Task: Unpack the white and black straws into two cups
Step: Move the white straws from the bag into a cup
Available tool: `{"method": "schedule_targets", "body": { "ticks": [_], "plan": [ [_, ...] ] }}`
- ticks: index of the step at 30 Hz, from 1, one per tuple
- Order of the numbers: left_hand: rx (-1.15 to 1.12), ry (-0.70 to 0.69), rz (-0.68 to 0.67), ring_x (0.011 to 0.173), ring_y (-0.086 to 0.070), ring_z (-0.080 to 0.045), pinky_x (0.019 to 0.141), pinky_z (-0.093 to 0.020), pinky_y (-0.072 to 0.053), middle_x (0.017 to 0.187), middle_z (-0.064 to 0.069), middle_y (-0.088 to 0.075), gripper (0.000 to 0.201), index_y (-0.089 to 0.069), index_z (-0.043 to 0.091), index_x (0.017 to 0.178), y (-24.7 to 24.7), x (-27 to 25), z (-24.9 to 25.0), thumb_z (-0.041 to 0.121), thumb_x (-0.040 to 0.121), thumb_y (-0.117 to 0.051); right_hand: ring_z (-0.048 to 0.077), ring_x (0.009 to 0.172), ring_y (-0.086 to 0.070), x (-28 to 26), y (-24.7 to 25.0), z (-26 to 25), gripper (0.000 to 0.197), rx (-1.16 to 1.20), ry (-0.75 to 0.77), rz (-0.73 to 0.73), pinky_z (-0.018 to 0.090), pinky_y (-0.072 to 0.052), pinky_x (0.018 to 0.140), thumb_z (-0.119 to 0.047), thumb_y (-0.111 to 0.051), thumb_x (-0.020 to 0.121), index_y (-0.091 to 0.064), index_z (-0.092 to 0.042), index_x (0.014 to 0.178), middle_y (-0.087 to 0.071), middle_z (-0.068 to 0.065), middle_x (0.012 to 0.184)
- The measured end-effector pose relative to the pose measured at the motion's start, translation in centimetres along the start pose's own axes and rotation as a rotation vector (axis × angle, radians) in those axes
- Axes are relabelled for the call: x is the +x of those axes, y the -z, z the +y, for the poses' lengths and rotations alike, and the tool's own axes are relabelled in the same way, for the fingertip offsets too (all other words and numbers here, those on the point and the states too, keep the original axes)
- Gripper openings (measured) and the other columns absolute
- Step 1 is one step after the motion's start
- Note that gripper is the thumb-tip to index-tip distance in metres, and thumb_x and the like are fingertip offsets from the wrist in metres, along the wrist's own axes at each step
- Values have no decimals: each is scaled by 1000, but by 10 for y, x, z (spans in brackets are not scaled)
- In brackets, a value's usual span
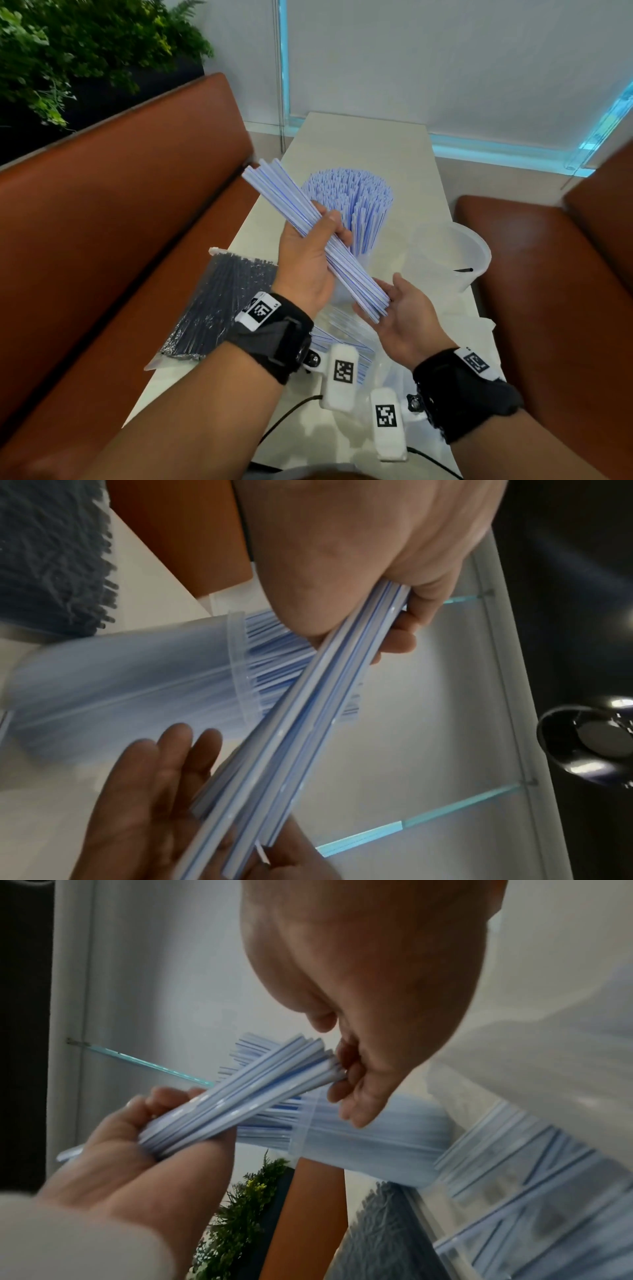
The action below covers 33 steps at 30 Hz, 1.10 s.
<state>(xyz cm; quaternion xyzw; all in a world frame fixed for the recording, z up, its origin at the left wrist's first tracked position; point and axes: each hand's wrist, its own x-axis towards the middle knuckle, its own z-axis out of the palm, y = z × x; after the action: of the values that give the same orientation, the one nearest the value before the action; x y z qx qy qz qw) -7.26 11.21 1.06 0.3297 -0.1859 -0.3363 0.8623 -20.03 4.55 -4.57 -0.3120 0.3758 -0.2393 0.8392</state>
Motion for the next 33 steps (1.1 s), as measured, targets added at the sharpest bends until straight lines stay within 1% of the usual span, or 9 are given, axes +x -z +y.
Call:
{"method": "schedule_targets", "body": {
  "ticks": [4,6,8,10,15,19,24,27,33],
  "plan": [
    [44,6,5,60,-55,-22,63,-33,-51,72,-4,-55,19,-55,18,89,0,0,0,0,91,-63,27,97,-73,-6,-8,-2,47,-377,58,-25,41,-61,81,-48,-50,101,-74,-8,106,-75,15,101],
    [61,2,6,58,-56,-21,61,-32,-51,69,-4,-55,20,-54,17,90,0,0,1,-1,92,-61,13,84,-70,-9,-9,-4,29,-634,325,9,29,-56,74,-45,-57,91,-76,-24,89,-75,-3,87],
    [76,9,20,58,-55,-22,60,-33,-50,70,-5,-53,21,-53,17,89,0,0,2,-2,93,-60,8,88,-68,-13,-8,-6,20,-835,539,-165,18,-51,75,-37,-63,85,-71,-31,102,-74,-10,96],
    [101,22,31,61,-52,-22,61,-33,-50,70,-5,-53,22,-53,16,89,-1,-4,1,-5,95,-58,5,81,-65,-12,-9,-2,28,-1090,537,-286,19,-52,72,-39,-72,81,-61,-36,108,-71,-13,95],
    [120,32,-17,66,-59,-23,69,-36,-53,72,-7,-59,15,-58,15,98,0,-1,17,2,92,-62,8,50,-47,3,-9,4,30,-1406,588,-15,28,-40,52,-48,-58,91,-42,-30,74,-54,-4,61],
    [305,-31,-84,59,-56,-24,67,-37,-51,66,-5,-57,10,-62,18,90,-7,5,32,8,92,-63,6,60,-53,8,-9,4,27,-1502,593,-68,26,-42,56,-53,-60,89,-47,-30,83,-58,-6,71],
    [489,-239,-134,56,-53,-24,64,-42,-49,63,-2,-54,23,-62,23,82,-16,30,65,5,95,-57,-2,77,-55,18,2,-23,49,-1611,658,-116,26,-45,69,-40,-72,80,-47,-47,121,-54,-15,94],
    [447,-312,-103,54,-49,-22,55,-36,-46,64,-4,-50,14,-53,11,87,-24,45,77,-1,94,-55,-1,77,-53,26,2,-33,42,-1652,733,-1,21,-34,60,-36,-61,86,-45,-47,123,-54,-16,84],
    [417,-355,-5,55,-47,-21,56,-34,-45,66,-6,-48,18,-50,11,88,-34,60,70,-4,96,-53,16,85,-56,49,-7,-36,20,-1723,632,33,31,-37,67,-50,-46,99,-55,-38,111,-62,-10,90]
  ]
}}
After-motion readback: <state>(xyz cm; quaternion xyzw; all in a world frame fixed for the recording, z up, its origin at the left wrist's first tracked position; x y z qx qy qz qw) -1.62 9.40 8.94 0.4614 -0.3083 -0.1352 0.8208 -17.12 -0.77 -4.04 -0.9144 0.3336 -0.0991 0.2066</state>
